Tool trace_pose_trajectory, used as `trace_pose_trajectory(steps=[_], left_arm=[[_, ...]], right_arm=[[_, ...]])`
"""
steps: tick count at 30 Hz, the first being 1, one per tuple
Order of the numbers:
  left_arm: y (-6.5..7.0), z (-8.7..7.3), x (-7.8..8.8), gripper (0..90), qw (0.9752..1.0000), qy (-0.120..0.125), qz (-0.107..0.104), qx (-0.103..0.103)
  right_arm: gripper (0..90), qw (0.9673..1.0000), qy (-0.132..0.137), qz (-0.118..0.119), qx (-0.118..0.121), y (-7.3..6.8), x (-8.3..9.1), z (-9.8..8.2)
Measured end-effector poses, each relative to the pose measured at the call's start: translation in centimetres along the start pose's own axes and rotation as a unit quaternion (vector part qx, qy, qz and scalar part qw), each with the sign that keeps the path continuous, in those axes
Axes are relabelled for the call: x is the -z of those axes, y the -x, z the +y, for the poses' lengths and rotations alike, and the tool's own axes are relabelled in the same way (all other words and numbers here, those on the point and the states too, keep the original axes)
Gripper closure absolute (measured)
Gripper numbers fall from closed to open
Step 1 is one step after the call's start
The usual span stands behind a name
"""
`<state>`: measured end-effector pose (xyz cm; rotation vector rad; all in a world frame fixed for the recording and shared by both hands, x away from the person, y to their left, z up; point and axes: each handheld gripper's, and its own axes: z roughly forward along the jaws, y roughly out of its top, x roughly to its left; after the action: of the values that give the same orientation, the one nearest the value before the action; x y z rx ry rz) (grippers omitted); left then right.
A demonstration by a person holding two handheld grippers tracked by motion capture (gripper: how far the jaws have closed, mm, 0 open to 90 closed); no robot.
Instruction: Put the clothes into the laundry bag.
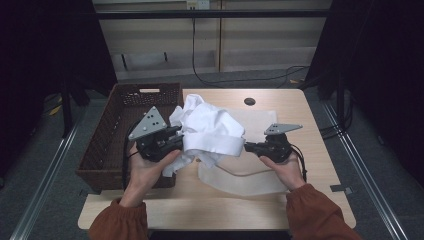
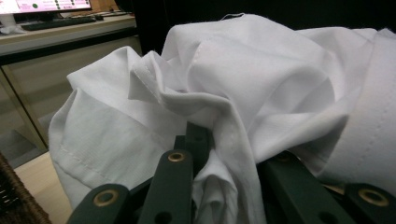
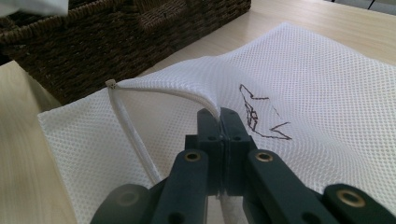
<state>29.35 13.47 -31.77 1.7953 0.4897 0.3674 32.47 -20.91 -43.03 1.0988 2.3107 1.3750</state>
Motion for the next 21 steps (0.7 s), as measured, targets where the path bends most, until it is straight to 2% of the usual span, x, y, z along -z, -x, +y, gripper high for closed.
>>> trace_pose_trajectory(steps=[5, 7, 9, 11, 16, 19, 21], left_arm=[[1.1, -0.7, -1.1, 79.0, 0.9998, -0.019, -0.005, -0.007], [2.2, -1.0, -1.4, 78.9, 0.9993, -0.032, -0.002, -0.020], [2.8, -1.3, -1.7, 78.9, 0.9990, -0.035, -0.012, -0.024], [3.1, -1.7, -2.1, 78.9, 0.9989, -0.036, -0.022, -0.020], [3.3, -2.6, -3.4, 78.9, 0.9980, -0.051, -0.032, -0.019], [3.6, -3.5, -3.8, 78.8, 0.9979, -0.052, -0.034, -0.019], [3.6, -4.1, -4.1, 78.8, 0.9967, -0.067, -0.040, -0.023]], right_arm=[[88.5, 1.0000, -0.001, 0.005, -0.003, 0.1, 0.0, -0.1], [88.5, 1.0000, -0.001, 0.005, -0.004, 0.0, 0.0, -0.1], [88.4, 1.0000, 0.000, 0.005, -0.004, 0.1, 0.0, -0.1], [88.5, 1.0000, 0.000, 0.004, -0.003, 0.1, 0.0, -0.1], [88.4, 1.0000, 0.001, 0.004, -0.003, 0.2, 0.0, -0.1], [88.5, 1.0000, 0.001, 0.003, -0.006, 0.2, 0.1, -0.1], [88.5, 1.0000, 0.001, 0.002, -0.007, 0.2, 0.2, 0.0]])
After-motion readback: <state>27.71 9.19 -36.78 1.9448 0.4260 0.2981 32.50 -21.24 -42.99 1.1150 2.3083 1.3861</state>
